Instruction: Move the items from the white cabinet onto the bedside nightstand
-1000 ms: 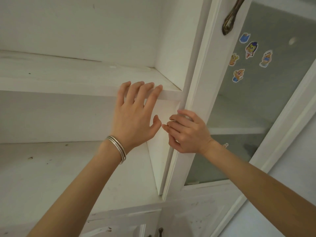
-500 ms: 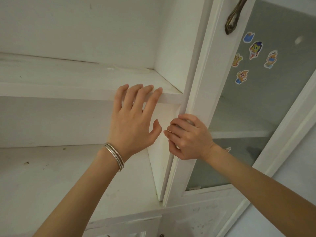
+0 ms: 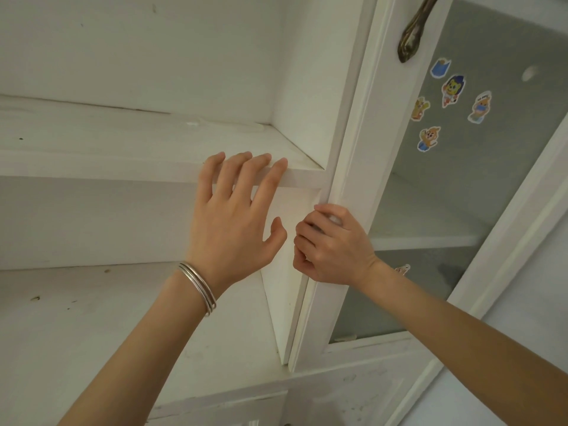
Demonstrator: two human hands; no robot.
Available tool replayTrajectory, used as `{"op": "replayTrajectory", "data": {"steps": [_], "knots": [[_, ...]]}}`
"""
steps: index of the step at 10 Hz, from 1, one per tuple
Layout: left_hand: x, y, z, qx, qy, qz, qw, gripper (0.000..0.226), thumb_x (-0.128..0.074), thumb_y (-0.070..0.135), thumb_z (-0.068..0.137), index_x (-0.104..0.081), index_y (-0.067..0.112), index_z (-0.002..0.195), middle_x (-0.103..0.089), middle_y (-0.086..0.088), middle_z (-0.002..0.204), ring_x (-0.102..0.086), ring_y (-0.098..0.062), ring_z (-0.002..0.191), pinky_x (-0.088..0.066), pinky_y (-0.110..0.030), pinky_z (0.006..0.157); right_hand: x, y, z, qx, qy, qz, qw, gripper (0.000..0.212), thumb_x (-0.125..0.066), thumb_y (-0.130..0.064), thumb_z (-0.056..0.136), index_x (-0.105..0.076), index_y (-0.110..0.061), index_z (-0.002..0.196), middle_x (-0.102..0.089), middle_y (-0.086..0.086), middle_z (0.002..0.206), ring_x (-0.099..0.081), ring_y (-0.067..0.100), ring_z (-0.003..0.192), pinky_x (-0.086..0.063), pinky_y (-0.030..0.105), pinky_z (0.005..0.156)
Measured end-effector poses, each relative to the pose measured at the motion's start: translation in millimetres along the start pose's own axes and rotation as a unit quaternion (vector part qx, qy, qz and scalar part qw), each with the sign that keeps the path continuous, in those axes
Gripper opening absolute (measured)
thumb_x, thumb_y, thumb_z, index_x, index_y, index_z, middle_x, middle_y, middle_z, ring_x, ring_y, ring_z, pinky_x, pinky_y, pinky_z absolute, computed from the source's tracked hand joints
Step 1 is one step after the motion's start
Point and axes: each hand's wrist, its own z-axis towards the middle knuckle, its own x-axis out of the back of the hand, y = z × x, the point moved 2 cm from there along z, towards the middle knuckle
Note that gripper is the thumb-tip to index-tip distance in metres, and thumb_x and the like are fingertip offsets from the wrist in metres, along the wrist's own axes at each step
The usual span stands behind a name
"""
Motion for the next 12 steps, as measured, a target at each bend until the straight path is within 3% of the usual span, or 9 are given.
{"op": "replayTrajectory", "data": {"steps": [2,4,5,6,7,8,10,11,12], "knots": [[-4,2,2,0.023,0.020,-0.022,0.999,0.055,-0.053,0.032,0.078,-0.054,0.007,0.126,-0.057,-0.013,0.121,-0.049,-0.033,0.113,-0.026,-0.048,0.107,0,0,3,0.022,-0.013,-0.026,0.999,0.023,-0.048,-0.019,0.080,-0.056,-0.011,0.060,-0.057,0.002,0.065,-0.052,0.021,0.066,-0.037,0.034,0.081],[0,0,0,0.009,-0.005,-0.030,0.999,0.059,-0.054,0.032,0.075,-0.052,0.008,0.129,-0.055,-0.012,0.123,-0.047,-0.032,0.115,-0.025,-0.048,0.107,9,-1,6,0.012,-0.097,-0.040,0.994,0.024,-0.043,-0.020,0.083,-0.058,-0.011,0.066,-0.059,0.002,0.070,-0.052,0.021,0.070,-0.037,0.035,0.080],[2,-4,-1,-0.013,-0.037,-0.008,0.999,0.066,-0.052,0.034,0.074,-0.046,0.009,0.134,-0.052,-0.013,0.127,-0.044,-0.033,0.118,-0.023,-0.049,0.108,15,-1,6,0.024,-0.175,-0.051,0.983,0.023,-0.044,-0.024,0.088,-0.061,-0.014,0.075,-0.061,0.001,0.079,-0.054,0.021,0.080,-0.035,0.037,0.087],[4,-6,-2,-0.031,-0.066,0.001,0.997,0.071,-0.051,0.036,0.073,-0.042,0.009,0.138,-0.050,-0.013,0.130,-0.042,-0.034,0.118,-0.022,-0.050,0.107,29,3,4,0.093,-0.279,-0.056,0.954,0.027,-0.049,-0.041,0.089,-0.065,-0.022,0.098,-0.062,0.000,0.103,-0.052,0.023,0.103,-0.024,0.042,0.102],[7,-11,0,-0.048,-0.093,-0.007,0.994,0.076,-0.063,0.033,0.070,-0.041,0.008,0.139,-0.050,-0.014,0.132,-0.043,-0.035,0.119,-0.022,-0.050,0.106,52,7,7,0.126,-0.310,0.010,0.942,0.032,-0.063,-0.040,0.082,-0.066,-0.026,0.111,-0.060,0.002,0.121,-0.051,0.025,0.114,-0.022,0.047,0.108],[17,-15,3,-0.061,-0.123,-0.021,0.990,0.079,-0.071,0.027,0.067,-0.043,0.007,0.138,-0.049,-0.016,0.135,-0.044,-0.036,0.122,-0.023,-0.049,0.106,79,6,11,0.043,-0.274,0.072,0.958,0.044,-0.075,-0.027,0.072,-0.065,-0.019,0.114,-0.058,0.010,0.126,-0.053,0.030,0.116,-0.031,0.050,0.105],[56,-19,-14,-0.030,-0.180,-0.039,0.982,0.071,-0.071,0.022,0.072,-0.046,0.008,0.137,-0.045,-0.015,0.140,-0.037,-0.036,0.130,-0.023,-0.052,0.108,126,-10,-3,0.014,-0.281,0.083,0.956,0.049,-0.073,-0.021,0.072,-0.062,-0.018,0.120,-0.055,0.011,0.131,-0.051,0.028,0.120,-0.031,0.049,0.106],[84,-17,-28,-0.030,-0.145,-0.043,0.988,0.058,-0.072,0.017,0.069,-0.058,0.007,0.124,-0.059,-0.016,0.123,-0.051,-0.038,0.116,-0.037,-0.053,0.098,146,-14,-10,-0.016,-0.276,0.065,0.959,0.052,-0.076,-0.024,0.070,-0.062,-0.017,0.120,-0.057,0.012,0.129,-0.053,0.028,0.119,-0.033,0.050,0.104],[118,-6,-30,-0.021,-0.086,-0.038,0.995,0.045,-0.053,0.026,0.073,-0.066,0.008,0.111,-0.066,-0.012,0.104,-0.061,-0.034,0.099,-0.045,-0.048,0.088,169,-5,-6,-0.091,-0.270,0.050,0.957,0.056,-0.076,-0.027,0.071,-0.060,-0.015,0.123,-0.056,0.013,0.129,-0.052,0.028,0.120,-0.033,0.051,0.103]]}}
